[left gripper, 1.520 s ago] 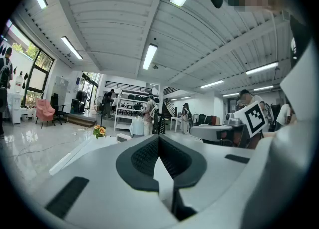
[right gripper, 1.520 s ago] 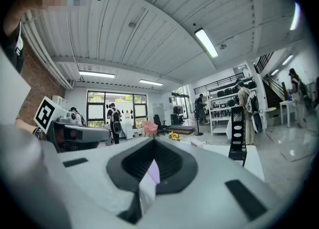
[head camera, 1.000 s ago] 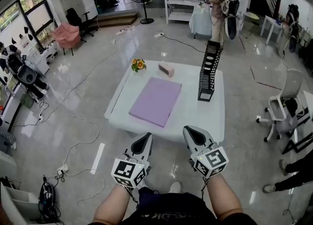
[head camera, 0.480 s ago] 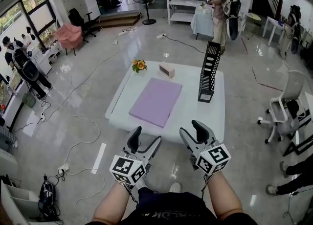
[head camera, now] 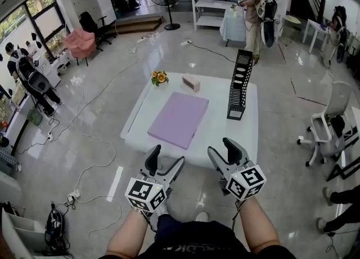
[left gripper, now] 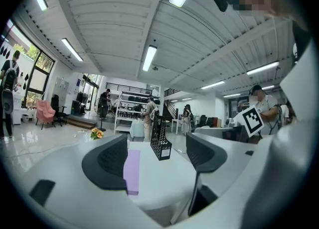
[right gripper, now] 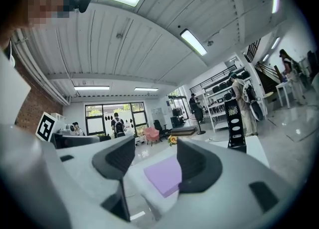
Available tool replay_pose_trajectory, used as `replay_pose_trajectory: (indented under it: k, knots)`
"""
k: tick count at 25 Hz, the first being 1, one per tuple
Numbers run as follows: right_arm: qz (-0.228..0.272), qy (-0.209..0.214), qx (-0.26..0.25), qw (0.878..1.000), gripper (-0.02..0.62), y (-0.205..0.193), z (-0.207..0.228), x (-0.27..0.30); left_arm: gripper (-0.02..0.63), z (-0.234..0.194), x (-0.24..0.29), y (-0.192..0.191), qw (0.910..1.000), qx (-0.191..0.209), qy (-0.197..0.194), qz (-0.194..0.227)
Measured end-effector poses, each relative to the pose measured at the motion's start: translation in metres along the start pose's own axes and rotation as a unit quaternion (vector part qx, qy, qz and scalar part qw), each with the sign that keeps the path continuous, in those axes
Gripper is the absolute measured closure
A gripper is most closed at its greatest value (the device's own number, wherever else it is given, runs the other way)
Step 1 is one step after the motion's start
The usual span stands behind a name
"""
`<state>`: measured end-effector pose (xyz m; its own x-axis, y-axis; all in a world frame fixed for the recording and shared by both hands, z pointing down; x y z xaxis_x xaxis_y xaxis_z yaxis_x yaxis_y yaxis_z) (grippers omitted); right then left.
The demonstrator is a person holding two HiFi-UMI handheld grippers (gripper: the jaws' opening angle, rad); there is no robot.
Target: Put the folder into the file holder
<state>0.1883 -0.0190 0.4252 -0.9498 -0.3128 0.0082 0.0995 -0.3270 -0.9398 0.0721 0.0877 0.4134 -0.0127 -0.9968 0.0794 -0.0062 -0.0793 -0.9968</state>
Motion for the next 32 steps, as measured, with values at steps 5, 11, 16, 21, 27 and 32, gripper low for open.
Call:
replay_pose_trajectory:
  k: [5, 11, 16, 21, 27, 32]
  knots:
    - [-0.001, -0.01, 0.004, 1.0, 0.347, 0.0, 0.007, 0.012, 0.25, -0.016, 0.007, 0.0, 1.0, -0.002, 0.001, 0.001]
    - [-0.005, -0.027, 0.003, 1.0, 0.347, -0.005, 0.015, 0.046, 0.25, -0.055, 0.027, -0.005, 0.9999, -0.01, -0.006, 0.003]
    - [-0.009, -0.055, 0.003, 0.998, 0.347, -0.007, 0.027, 0.088, 0.25, -0.098, 0.057, -0.009, 0.9994, -0.017, -0.029, -0.001]
    - [-0.01, -0.092, 0.012, 0.996, 0.347, -0.005, 0.041, 0.131, 0.249, -0.143, 0.093, -0.011, 0.9975, -0.029, -0.064, -0.01]
    - [-0.009, -0.141, 0.025, 0.99, 0.347, -0.002, 0.06, 0.177, 0.249, -0.19, 0.139, -0.015, 0.9933, -0.04, -0.106, -0.023]
    - [-0.006, -0.181, 0.039, 0.983, 0.347, -0.001, 0.069, 0.208, 0.249, -0.225, 0.166, -0.015, 0.9883, -0.044, -0.142, -0.033]
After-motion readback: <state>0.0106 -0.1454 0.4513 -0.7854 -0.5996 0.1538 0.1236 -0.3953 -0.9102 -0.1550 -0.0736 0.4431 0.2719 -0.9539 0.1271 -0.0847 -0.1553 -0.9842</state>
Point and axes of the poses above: the fingertips, and each gripper's own axes: x forward along the fingers, z to its right, y out of its top, the point moved 1 cm from there along -x, backward along the fingers, and after that the axes turned 6 degrees about x, right-handed, at the moved point
